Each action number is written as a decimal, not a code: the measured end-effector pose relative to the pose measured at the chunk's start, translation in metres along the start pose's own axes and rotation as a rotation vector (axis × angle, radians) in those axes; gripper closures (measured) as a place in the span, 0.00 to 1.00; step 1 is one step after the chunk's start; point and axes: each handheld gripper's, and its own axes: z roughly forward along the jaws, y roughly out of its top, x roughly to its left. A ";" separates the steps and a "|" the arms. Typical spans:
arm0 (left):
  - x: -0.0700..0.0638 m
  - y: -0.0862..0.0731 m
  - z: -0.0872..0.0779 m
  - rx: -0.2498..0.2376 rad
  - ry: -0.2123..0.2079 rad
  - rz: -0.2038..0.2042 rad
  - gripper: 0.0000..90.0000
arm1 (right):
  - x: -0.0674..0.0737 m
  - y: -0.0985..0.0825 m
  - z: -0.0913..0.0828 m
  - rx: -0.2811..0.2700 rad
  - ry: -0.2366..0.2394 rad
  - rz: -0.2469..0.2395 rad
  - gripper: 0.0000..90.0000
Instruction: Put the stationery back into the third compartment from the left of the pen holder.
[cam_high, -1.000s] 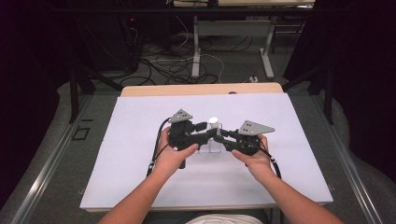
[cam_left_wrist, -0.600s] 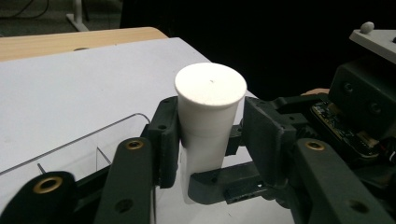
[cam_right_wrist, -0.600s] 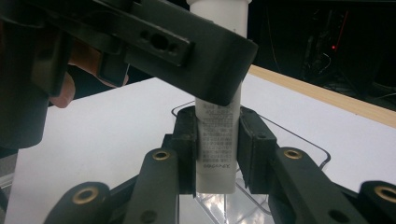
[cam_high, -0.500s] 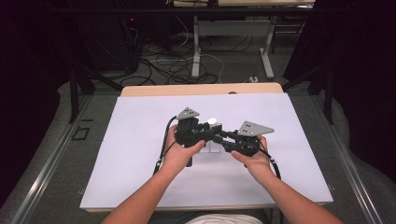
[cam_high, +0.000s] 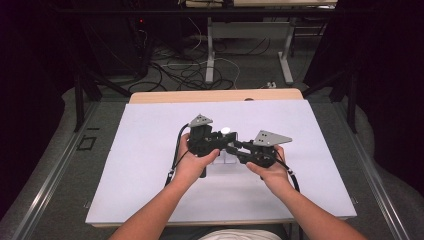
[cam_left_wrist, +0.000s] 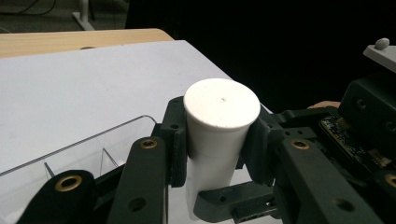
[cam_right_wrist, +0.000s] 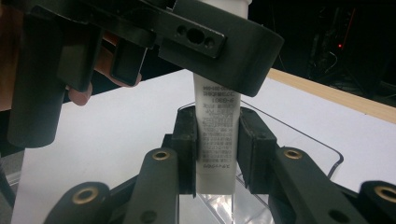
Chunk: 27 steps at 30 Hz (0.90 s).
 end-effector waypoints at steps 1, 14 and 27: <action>0.000 0.000 0.000 0.003 0.002 0.000 0.74 | 0.000 0.000 0.000 -0.001 -0.003 0.004 0.79; 0.001 0.001 0.005 0.001 0.045 0.036 0.74 | -0.002 -0.004 0.006 0.031 0.016 0.004 0.54; 0.004 0.002 0.015 -0.028 0.100 0.069 0.74 | -0.018 -0.007 -0.001 0.076 -0.097 0.051 0.31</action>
